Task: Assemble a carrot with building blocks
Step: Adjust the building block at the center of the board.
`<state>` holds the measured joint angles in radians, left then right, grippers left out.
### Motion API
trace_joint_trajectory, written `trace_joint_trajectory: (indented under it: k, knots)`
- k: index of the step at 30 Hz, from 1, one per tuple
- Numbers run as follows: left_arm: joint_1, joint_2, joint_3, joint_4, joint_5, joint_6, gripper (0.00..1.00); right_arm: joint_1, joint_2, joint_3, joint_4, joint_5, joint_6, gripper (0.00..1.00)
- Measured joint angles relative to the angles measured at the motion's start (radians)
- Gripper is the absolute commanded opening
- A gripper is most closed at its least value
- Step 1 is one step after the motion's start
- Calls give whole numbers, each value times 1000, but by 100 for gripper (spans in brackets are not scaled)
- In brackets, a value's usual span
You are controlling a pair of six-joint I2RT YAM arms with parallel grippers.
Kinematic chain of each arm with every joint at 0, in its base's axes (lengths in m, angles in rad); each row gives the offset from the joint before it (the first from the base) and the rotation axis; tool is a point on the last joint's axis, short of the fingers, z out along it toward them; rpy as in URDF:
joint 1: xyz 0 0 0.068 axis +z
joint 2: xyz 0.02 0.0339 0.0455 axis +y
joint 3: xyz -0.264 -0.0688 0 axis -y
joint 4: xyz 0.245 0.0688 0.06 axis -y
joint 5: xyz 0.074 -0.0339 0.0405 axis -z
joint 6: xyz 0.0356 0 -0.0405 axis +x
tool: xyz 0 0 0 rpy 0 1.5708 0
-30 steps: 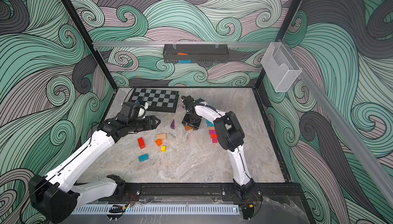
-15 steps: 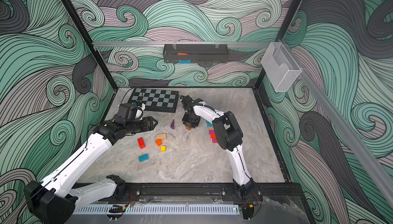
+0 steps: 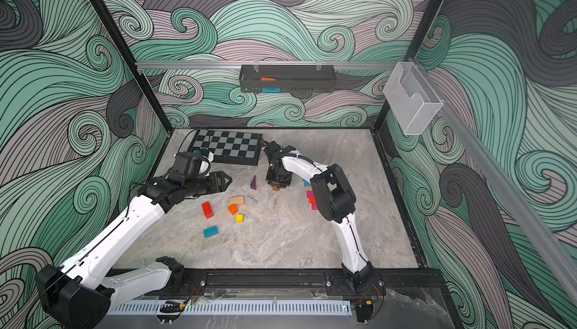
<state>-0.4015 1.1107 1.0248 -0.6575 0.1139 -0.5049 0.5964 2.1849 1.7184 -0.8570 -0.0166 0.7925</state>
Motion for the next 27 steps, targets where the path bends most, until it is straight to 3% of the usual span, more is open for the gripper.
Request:
trace_joint_trajectory:
  k: [4, 6, 18, 27]
  knots:
    - [0, 1, -1, 7, 8, -2, 68, 3, -8, -50, -10, 20, -31, 58]
    - [0, 5, -1, 10, 13, -4, 68, 3, -8, -63, -21, 29, -45, 60]
    - [0, 13, -8, 22, 29, -27, 68, 5, -8, -59, -26, 75, -95, 37]
    - [0, 13, -40, 26, 37, -48, 68, 10, -8, -6, -27, 85, -110, 29]
